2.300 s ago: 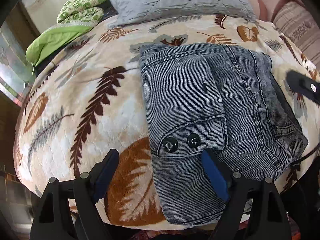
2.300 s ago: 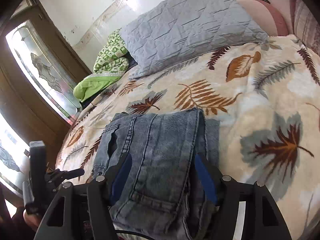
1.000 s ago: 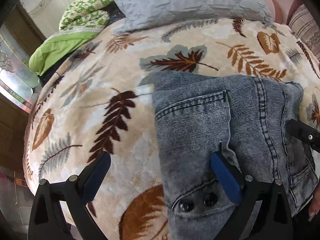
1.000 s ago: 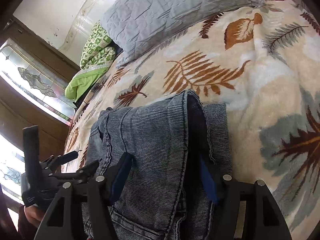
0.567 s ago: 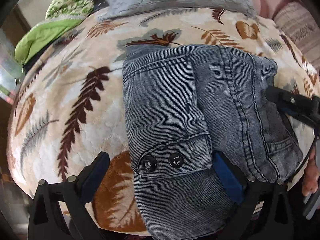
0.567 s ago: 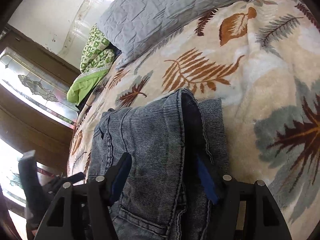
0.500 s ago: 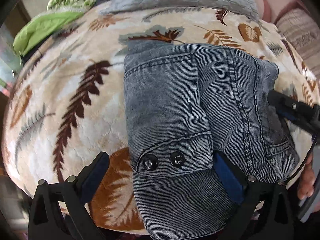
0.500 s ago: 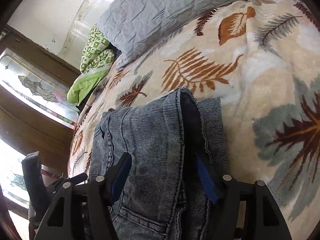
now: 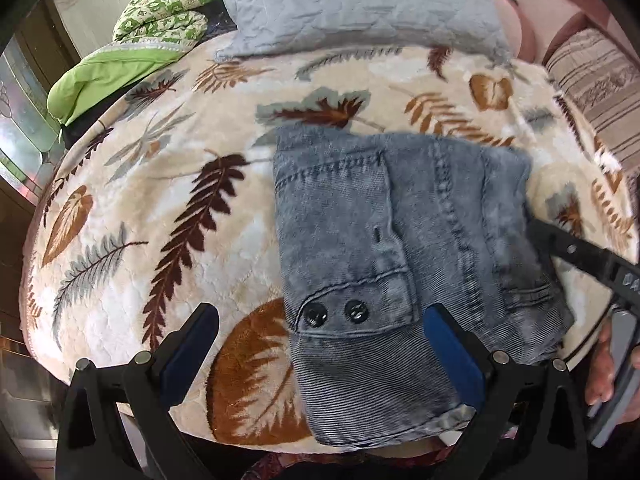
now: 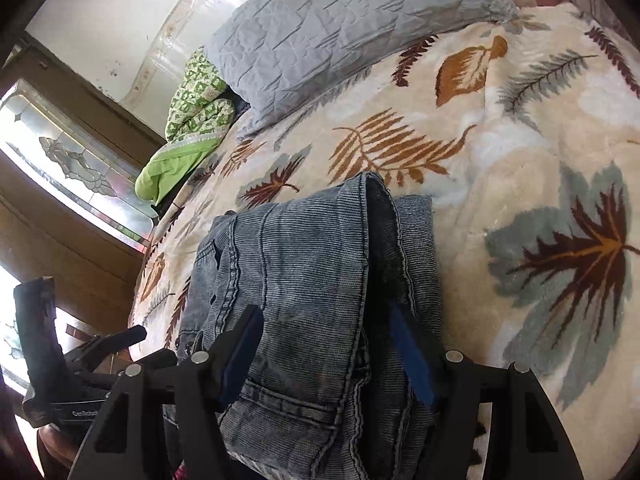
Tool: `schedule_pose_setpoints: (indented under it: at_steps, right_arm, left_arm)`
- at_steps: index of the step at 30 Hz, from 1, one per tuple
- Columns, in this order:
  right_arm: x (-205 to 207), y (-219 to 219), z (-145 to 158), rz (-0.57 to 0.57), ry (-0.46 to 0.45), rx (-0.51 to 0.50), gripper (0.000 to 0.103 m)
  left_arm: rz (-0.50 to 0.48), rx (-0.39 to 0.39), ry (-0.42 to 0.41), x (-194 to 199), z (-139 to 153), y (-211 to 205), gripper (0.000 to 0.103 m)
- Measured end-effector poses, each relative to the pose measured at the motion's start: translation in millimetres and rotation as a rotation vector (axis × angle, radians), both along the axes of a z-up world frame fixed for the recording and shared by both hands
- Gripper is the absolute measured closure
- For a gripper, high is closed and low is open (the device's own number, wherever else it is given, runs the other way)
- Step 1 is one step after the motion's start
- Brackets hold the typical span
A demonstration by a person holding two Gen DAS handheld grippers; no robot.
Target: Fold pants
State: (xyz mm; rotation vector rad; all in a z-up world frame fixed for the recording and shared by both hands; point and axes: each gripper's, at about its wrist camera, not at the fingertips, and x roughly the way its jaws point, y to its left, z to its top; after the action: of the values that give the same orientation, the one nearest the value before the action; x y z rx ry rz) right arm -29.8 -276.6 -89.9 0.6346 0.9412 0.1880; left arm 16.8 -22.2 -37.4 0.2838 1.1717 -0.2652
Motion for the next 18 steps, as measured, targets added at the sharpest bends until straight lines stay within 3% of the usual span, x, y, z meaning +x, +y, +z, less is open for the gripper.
schedule_pose_setpoints:
  at_steps: [4, 11, 18]
  right_arm:
    - [3, 4, -9, 0.007, 0.056, -0.037, 0.034]
    - [5, 10, -9, 0.026, 0.054, -0.088, 0.033]
    - [4, 6, -9, 0.006, 0.048, -0.046, 0.034]
  left_arm:
    - [0.021, 0.031, 0.072, 3, -31, 1, 0.000]
    - [0.003, 0.039, 0.057, 6, -32, 0, 0.000]
    - [0.005, 0.050, 0.056, 6, -26, -1, 0.000]
